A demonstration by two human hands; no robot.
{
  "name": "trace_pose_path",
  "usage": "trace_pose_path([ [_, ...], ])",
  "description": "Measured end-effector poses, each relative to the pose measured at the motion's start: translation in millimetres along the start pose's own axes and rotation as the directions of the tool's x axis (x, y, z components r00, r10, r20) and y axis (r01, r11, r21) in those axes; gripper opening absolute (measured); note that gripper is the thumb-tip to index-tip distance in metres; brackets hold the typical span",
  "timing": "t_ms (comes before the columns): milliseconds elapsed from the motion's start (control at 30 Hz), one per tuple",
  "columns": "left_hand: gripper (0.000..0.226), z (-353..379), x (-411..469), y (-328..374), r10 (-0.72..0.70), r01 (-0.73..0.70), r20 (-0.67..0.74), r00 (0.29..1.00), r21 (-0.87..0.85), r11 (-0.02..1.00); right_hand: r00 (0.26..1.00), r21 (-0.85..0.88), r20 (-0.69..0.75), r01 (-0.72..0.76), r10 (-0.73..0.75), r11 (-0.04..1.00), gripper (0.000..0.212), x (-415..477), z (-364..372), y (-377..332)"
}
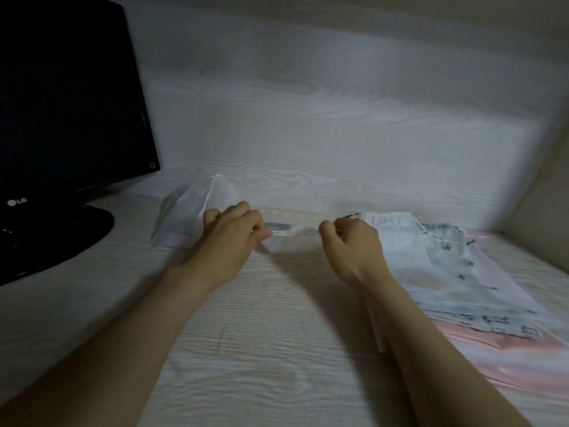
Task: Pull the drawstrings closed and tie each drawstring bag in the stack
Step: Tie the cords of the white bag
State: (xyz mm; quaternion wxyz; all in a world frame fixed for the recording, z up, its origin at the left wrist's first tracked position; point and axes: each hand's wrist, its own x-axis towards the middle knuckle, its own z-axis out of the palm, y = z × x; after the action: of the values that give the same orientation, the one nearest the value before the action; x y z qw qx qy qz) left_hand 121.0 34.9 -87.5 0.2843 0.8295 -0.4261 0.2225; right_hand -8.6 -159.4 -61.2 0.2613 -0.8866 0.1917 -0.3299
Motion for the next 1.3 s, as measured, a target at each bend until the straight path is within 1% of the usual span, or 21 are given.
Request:
trace_pose_path([
  [33, 0.019, -1.2, -0.4, -1.5, 0.035, -0.035, 0.007, 0.999, -0.023, 0.999, 0.999, -0.009, 0.038, 0.013, -0.013, 1.0, 0.042, -2.2, 0.1, -2.6],
  [67, 0.018, -2.0, -0.6, -2.5, 0.069, -0.069, 0.002, 0.998, -0.028, 0.997, 0.997, -0.056, 0.071, 0.032, -0.028, 0.998, 0.036, -3.5, 0.8, -4.2],
  [167, 0.01, -2.1, -0.5, -2.6, 0.117, -0.116, -0.078, 0.99, 0.025, 0.993, 0.99, -0.232, 0.128, 0.089, -0.06, 0.969, 0.013, -4.9, 1.9, -4.4],
  [233, 0.006, -1.7, -0.1, -0.9, 0.125, -0.114, -0.122, 0.985, 0.098, 0.989, 0.992, -0.275, 0.119, 0.083, -0.052, 0.958, 0.016, -5.2, 2.0, -2.1],
  [333, 0.008, -1.2, -0.6, 3.6, 0.134, -0.1, -0.139, 0.981, 0.225, 0.969, 0.994, -0.292, 0.05, 0.108, -0.098, 0.95, 0.016, -5.3, 4.0, -0.8],
  [400, 0.008, -1.8, -0.9, 8.6, 0.131, -0.083, -0.16, 0.978, 0.277, 0.957, 0.991, -0.318, 0.023, 0.132, -0.132, 0.939, 0.015, -5.1, 4.5, -1.7],
  [467, 0.008, -3.3, -0.3, 13.3, 0.134, -0.069, -0.197, 0.971, 0.308, 0.949, 0.989, -0.318, 0.032, 0.147, -0.144, 0.937, 0.013, -5.1, 4.2, -3.4],
  [567, 0.008, -4.1, -0.1, 17.3, 0.137, -0.057, -0.221, 0.966, 0.333, 0.941, 0.995, -0.255, 0.033, 0.099, -0.093, 0.962, 0.012, -4.4, 3.4, -4.4],
  [667, 0.011, -5.1, 0.0, 19.6, 0.119, -0.029, -0.224, 0.967, 0.368, 0.93, 0.995, -0.096, -0.021, 0.092, -0.095, 0.991, 0.015, -3.5, 9.4, -3.5],
  [800, 0.014, -8.6, 0.1, 24.5, 0.089, 0.028, -0.273, 0.958, 0.396, 0.918, 0.989, 0.093, -0.093, 0.12, -0.111, 0.988, 0.02, -2.8, 16.1, -6.0],
  [833, 0.015, -9.5, 0.5, 25.5, 0.084, 0.039, -0.278, 0.957, 0.409, 0.912, 0.986, 0.124, -0.113, 0.133, -0.119, 0.983, 0.02, -2.5, 16.8, -6.6],
  [900, 0.017, -9.3, 1.9, 25.6, 0.072, 0.055, -0.266, 0.961, 0.441, 0.896, 0.972, 0.116, -0.173, 0.181, -0.16, 0.977, 0.015, -2.2, 17.0, -7.5],
  [967, 0.021, -7.6, 2.3, 26.0, 0.052, 0.056, -0.218, 0.975, 0.462, 0.885, 0.948, 0.118, -0.227, 0.253, -0.222, 0.96, 0.013, -2.6, 16.5, -8.8],
  [1000, 0.023, -6.0, 1.9, 25.3, 0.03, 0.056, -0.185, 0.982, 0.442, 0.895, 0.94, 0.138, -0.229, 0.287, -0.251, 0.948, 0.012, -3.2, 17.6, -9.5],
  [1067, 0.026, -4.7, 0.0, 25.9, -0.075, 0.121, -0.144, 0.987, 0.347, 0.93, 0.942, 0.194, -0.17, 0.321, -0.291, 0.927, 0.008, -5.5, 21.4, -11.4],
  [1133, 0.025, -5.6, -2.4, 26.2, -0.161, 0.202, -0.165, 0.973, 0.272, 0.941, 0.95, 0.232, -0.068, 0.312, -0.305, 0.921, 0.001, -8.1, 27.5, -12.6],
  [1200, 0.02, -7.1, -4.0, 27.1, -0.172, 0.213, -0.194, 0.966, 0.211, 0.954, 0.948, 0.251, 0.013, 0.303, -0.317, 0.919, 0.005, -10.4, 30.9, -13.5],
  [1233, 0.017, -7.8, -4.2, 27.2, -0.163, 0.197, -0.195, 0.967, 0.171, 0.966, 0.945, 0.276, 0.041, 0.302, -0.325, 0.912, 0.005, -11.3, 31.5, -14.1],
  [1300, 0.012, -7.8, -3.6, 26.7, -0.111, 0.128, -0.174, 0.978, 0.086, 0.988, 0.938, 0.307, 0.075, 0.302, -0.34, 0.903, 0.016, -12.7, 29.0, -14.8],
])
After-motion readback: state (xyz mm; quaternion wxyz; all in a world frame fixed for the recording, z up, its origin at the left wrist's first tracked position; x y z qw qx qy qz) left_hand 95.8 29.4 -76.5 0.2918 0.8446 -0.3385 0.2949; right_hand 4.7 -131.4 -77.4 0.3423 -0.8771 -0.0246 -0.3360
